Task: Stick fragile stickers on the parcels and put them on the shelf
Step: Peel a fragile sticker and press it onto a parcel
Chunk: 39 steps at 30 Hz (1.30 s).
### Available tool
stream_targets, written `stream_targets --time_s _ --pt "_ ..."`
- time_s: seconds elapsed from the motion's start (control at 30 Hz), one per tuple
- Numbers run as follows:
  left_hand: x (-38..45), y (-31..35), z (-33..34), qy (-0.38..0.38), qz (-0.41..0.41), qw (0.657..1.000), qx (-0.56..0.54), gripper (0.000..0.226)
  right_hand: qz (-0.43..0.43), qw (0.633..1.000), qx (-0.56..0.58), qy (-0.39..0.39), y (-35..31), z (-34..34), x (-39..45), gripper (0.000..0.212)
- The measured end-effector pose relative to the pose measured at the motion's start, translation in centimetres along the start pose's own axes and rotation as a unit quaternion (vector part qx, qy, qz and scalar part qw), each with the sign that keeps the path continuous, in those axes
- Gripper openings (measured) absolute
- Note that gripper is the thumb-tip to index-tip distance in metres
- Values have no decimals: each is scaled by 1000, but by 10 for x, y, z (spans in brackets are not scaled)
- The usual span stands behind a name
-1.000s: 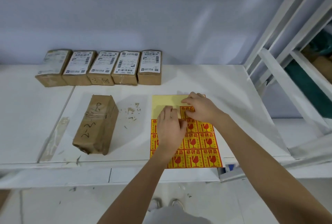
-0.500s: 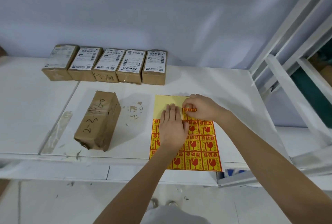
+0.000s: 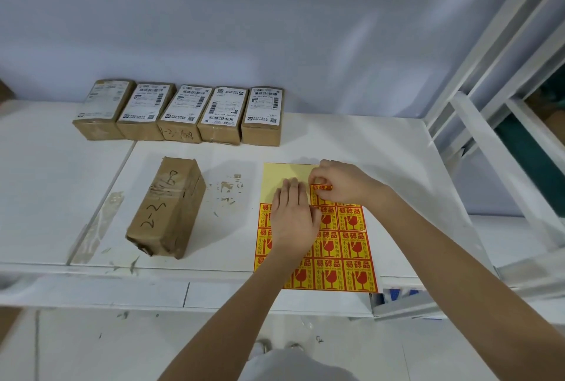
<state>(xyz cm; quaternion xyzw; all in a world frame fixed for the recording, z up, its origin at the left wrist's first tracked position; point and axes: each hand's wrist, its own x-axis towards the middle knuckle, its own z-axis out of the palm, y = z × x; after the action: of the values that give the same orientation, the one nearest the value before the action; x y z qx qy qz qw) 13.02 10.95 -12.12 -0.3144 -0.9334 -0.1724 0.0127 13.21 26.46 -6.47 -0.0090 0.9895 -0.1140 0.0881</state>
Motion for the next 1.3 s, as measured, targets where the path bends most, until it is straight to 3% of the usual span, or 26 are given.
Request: stream_targets --time_s 0.13,0.27,0.6,0.73,1.03,1.3 --pt "0 0 -1 -4 2 1000 0 72 -1 1000 -10 -9 -1 -2 0 22" --pt "0 0 -1 -1 0 1000 -1 71 -13 1000 -14 1 -2 0 -3 34" --pt "0 1 -4 -33 2 999 10 80 -32 998 -44 -14 0 -8 -1 27" --pt "0 1 -3 -16 -2 1000 16 74 -28 998 -46 -33 -2 -10 3 23" --pt "0 2 -6 -32 2 999 20 82 -32 998 -42 -36 -3 -11 6 27" --pt "0 2 -4 -9 -1 1000 12 72 -31 998 -26 -52 -1 -12 9 19"
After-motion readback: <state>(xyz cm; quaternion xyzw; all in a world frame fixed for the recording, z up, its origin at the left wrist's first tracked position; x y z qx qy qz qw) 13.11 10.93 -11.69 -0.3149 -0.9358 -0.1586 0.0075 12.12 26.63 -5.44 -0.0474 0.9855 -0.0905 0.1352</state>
